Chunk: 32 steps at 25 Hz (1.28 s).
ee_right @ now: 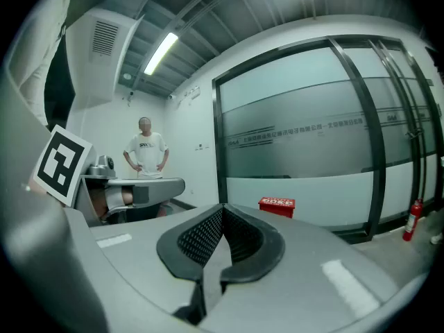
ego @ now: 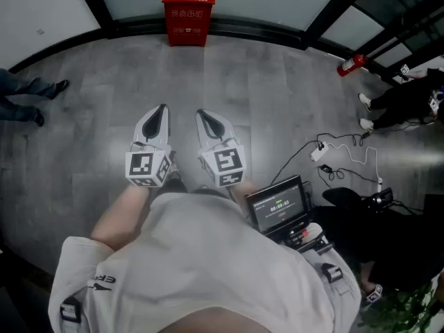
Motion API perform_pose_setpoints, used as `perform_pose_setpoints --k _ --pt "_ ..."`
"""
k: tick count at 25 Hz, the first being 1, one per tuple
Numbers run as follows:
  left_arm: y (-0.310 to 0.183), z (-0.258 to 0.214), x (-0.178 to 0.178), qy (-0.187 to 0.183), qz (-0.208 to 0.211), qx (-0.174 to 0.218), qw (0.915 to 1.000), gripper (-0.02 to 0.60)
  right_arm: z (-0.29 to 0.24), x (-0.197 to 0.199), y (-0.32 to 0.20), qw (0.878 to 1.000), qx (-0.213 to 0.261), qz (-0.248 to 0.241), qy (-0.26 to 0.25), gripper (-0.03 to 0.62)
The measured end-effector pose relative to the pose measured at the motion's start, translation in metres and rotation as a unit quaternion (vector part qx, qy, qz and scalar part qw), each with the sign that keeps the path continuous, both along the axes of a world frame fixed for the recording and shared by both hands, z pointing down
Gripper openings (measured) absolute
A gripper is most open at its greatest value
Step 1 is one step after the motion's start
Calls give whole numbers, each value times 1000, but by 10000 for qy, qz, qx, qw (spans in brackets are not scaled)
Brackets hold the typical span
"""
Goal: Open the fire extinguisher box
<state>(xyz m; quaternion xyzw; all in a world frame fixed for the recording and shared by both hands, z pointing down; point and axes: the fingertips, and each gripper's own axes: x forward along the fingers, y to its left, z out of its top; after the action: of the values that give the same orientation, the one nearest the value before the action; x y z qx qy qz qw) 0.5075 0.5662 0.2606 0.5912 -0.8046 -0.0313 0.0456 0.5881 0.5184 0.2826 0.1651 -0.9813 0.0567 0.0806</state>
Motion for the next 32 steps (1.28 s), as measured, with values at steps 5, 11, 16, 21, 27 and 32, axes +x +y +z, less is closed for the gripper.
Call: perform_pose_setpoints --k 5,11,16,21,27,32 --pt "-21 14 -26 42 -23 13 10000 2 13 -24 -20 10000 24 -28 32 12" --pt "-98 24 -148 116 235 -45 9996 2 24 -140 -91 9994 41 139 303 12" --pt "-132 29 -223 163 410 -108 9990 2 19 -215 -124 9986 127 358 358 12" --pt "-162 36 -275 194 453 -168 9986 2 23 -267 -149 9985 154 350 390 13" --pt "-196 50 -331 167 371 -238 9989 2 41 -318 -181 9987 56 279 426 12" --pt "-246 65 -391 80 258 -393 9989 2 59 -377 -234 9991 -47 158 399 12"
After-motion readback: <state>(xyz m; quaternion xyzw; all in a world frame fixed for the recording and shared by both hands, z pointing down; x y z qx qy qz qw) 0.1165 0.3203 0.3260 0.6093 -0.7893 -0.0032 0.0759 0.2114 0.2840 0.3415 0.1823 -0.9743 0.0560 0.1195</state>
